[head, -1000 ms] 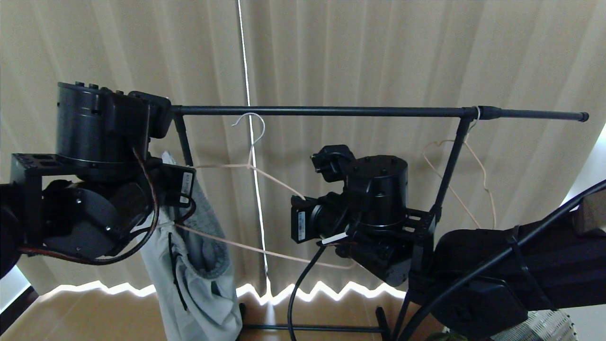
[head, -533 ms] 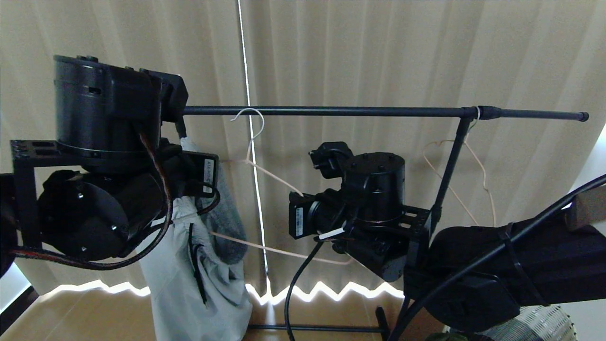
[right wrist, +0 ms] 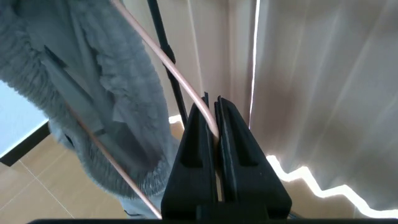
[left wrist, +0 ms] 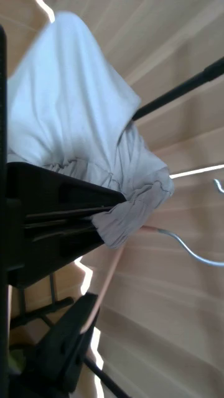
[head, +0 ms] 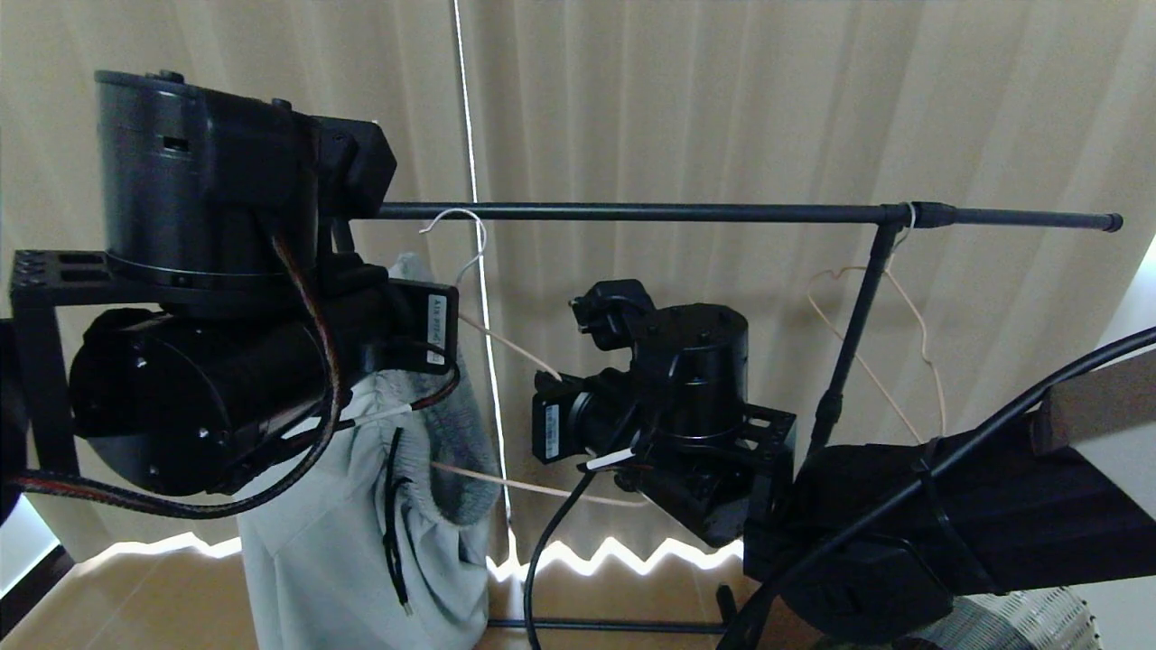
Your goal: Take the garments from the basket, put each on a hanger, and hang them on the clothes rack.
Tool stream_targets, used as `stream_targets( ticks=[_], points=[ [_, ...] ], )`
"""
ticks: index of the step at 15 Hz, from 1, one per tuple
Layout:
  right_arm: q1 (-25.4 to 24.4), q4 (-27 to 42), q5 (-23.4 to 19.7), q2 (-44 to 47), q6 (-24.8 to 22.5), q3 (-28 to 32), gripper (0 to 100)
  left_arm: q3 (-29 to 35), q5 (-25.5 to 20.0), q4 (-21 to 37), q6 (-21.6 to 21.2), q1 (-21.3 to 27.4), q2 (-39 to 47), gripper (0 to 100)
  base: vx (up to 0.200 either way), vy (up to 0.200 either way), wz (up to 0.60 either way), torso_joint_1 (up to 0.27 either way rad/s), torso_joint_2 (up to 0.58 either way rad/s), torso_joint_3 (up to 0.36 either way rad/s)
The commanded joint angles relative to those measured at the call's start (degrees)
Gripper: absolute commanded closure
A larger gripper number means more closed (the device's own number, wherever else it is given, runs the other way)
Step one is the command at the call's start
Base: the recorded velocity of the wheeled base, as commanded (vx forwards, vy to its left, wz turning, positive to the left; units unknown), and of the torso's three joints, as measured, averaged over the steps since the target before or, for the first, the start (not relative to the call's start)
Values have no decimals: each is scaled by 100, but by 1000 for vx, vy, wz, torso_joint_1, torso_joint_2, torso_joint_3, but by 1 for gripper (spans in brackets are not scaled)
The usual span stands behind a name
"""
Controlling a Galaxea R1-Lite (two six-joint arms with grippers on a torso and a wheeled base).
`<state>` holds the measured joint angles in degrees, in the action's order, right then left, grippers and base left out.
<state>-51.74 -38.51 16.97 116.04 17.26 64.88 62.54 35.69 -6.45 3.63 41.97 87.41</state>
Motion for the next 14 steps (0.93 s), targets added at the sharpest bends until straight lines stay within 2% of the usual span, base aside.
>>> stream_targets(
  ticks=[1, 2, 5, 11, 12, 14],
  points=[
    [-12, 1, -1, 6, -4, -10, 100, -84, -71, 3, -3, -22, -22, 100, 0, 0, 0, 0, 0, 0],
    [-3, 1, 8, -20, -4, -10, 100, -286, -186, -32, -12, -49, -127, 100, 0, 0, 0, 0, 0, 0],
    [15, -157, 8, -214, -12, -63, 100, -813, -1196, 3, -73, -181, -707, 100, 0, 0, 0, 0, 0, 0],
    [15, -289, 8, -486, -127, -72, 100, -1024, -1293, 3, -135, -312, -778, 100, 0, 0, 0, 0, 0, 0],
    [15, -289, 8, -504, -127, -72, 100, -1024, -1293, 3, -135, -312, -778, 0, 0, 0, 0, 0, 0, 0],
    [15, -289, 17, -583, -127, -81, 100, -1130, -1302, -14, -161, -304, -830, 0, 0, 0, 0, 0, 0, 0]
  ],
)
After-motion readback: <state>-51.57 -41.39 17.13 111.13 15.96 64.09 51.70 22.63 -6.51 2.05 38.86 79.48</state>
